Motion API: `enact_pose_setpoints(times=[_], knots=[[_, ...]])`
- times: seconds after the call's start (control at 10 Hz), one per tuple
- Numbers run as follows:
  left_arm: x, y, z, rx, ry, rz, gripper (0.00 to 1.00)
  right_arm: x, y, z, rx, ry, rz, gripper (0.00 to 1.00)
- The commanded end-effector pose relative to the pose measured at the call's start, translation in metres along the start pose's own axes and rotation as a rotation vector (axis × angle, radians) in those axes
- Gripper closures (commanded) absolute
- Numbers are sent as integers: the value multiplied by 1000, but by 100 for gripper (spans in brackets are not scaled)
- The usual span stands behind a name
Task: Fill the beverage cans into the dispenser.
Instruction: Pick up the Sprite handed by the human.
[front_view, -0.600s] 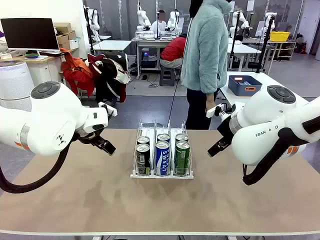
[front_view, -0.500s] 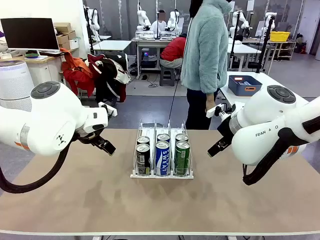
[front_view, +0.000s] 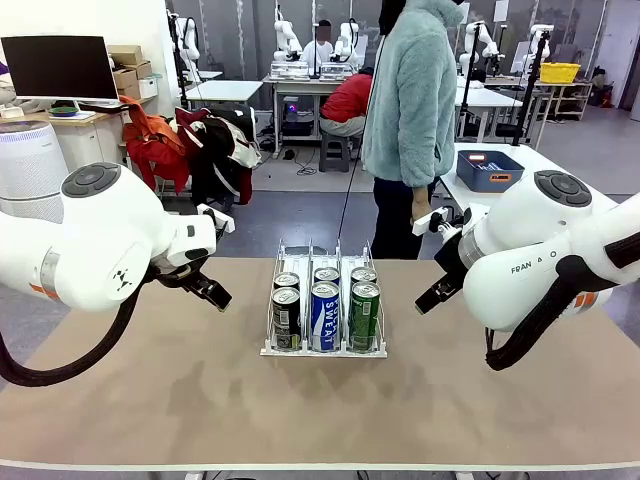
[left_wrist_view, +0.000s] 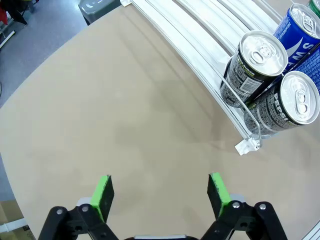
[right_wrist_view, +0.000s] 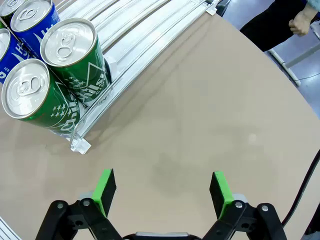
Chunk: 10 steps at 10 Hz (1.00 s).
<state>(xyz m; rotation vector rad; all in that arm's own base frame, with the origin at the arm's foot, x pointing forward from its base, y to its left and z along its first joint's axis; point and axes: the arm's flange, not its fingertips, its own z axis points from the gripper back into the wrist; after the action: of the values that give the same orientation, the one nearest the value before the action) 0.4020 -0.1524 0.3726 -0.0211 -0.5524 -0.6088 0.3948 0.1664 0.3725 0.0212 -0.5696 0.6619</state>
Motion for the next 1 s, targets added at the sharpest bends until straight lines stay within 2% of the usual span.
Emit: enact_pose_setpoints(times=[0.0, 0.8, 0.9], knots=[[0, 1, 0, 0, 0, 2, 0, 0, 0, 0, 0, 0, -1, 0], [0, 0, 0, 0, 0, -1, 0, 0, 0, 0, 0, 0, 0, 0], [5, -12, 14, -48, 8, 27, 0, -2, -3, 18, 149, 49, 17, 0]])
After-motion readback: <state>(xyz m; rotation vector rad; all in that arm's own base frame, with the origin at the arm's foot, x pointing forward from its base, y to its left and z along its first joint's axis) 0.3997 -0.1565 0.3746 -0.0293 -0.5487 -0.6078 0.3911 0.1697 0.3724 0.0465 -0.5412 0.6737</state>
